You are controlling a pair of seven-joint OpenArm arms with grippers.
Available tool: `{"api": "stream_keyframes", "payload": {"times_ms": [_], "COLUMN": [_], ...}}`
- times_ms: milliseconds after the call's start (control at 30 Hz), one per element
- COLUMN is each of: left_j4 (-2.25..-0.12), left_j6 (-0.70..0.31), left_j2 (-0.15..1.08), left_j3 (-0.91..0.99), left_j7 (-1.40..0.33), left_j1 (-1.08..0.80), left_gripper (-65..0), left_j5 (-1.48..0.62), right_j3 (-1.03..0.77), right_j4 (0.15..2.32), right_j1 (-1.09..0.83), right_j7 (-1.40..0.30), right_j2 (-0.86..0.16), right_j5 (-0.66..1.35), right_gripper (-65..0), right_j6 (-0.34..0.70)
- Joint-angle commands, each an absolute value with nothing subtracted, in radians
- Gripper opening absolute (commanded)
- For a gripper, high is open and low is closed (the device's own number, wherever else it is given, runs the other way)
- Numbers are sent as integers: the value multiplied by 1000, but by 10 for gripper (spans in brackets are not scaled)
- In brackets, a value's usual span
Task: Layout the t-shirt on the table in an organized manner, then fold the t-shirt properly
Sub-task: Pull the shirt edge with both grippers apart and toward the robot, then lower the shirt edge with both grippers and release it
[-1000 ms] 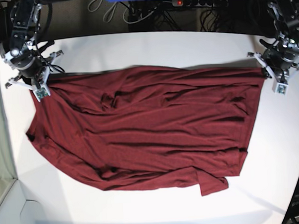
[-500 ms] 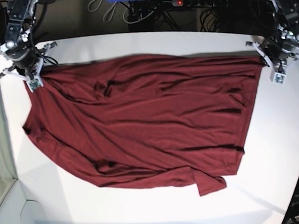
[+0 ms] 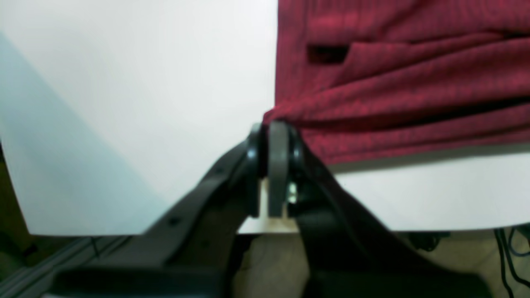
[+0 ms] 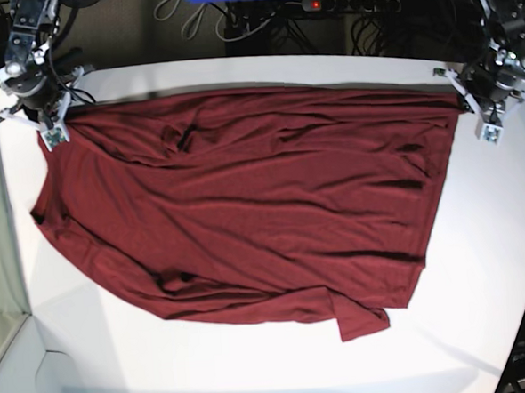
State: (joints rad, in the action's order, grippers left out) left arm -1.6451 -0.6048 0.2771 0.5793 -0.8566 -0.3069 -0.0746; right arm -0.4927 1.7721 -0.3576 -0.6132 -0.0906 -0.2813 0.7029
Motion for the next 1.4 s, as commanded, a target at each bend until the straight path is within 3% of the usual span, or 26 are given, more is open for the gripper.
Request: {"api": "stream_keyframes", "payload": {"times_ms": [0,467,967,1367], "left_j4": [-1664,-1695,-1676,-1465], "left_j6": [-598,-598,-598,-596], "left_j2": [294,295,295,295], "left_j3": [584,587,581,483], "left_j7": [-848,-849,-855,-849], "left_j1": [-306,-237,-45,140], "left_gripper": [-647,-647,-647,-646], "left_j5": [-70,-71,-61,-61], "right_j3": [-499,-492,-490,-452], "right_j4": [1790,1867,1853,1712], "right_j1": [-357,-371,-248,-102], "right_j7": [-602,-607,-610,-608], "right_j2": [-102,-105,-127,-128], "right_j5": [-286,-286,-289,-289], "right_gripper": [-650,-650,-650,-650], "right_j6": [698,698,698,698]}}
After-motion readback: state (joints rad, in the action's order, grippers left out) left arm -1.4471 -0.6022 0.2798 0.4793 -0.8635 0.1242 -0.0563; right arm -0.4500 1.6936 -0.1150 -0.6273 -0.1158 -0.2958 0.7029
